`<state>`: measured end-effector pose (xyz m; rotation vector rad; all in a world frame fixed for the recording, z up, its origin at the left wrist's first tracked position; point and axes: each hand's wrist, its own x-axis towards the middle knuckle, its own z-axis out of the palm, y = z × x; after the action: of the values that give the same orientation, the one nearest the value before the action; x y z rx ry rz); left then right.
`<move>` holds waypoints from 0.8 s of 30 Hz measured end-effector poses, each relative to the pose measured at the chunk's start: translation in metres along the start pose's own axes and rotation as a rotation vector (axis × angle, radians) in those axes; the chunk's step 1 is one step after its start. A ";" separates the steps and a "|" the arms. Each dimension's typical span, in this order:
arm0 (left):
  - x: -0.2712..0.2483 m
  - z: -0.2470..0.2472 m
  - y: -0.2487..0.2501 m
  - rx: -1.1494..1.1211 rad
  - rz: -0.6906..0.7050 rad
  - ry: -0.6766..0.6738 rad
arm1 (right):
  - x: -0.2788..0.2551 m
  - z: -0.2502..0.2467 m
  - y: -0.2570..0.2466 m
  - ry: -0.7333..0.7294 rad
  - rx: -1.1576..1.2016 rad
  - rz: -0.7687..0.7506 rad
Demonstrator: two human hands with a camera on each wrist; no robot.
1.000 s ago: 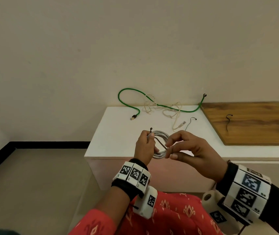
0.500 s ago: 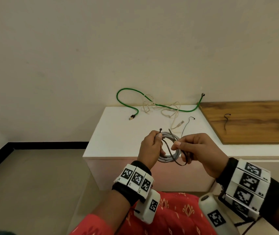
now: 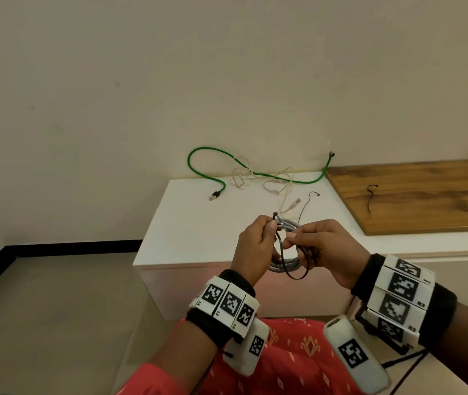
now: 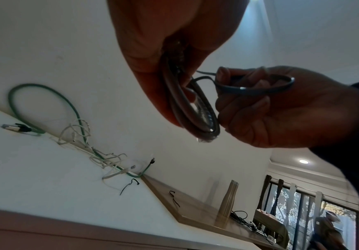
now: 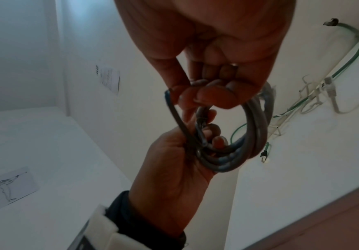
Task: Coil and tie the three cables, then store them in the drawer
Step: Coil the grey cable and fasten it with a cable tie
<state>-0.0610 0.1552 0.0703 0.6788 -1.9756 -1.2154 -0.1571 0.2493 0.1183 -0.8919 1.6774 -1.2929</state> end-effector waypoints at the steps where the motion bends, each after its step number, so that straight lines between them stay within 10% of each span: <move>1: -0.001 0.000 0.001 0.005 0.005 -0.006 | 0.000 0.000 0.000 -0.001 0.001 0.001; 24: -0.009 0.001 -0.005 0.530 0.324 -0.123 | 0.008 -0.015 0.001 0.003 0.145 0.019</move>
<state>-0.0562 0.1600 0.0626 0.5094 -2.4250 -0.5506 -0.1740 0.2481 0.1180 -0.7866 1.5689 -1.3841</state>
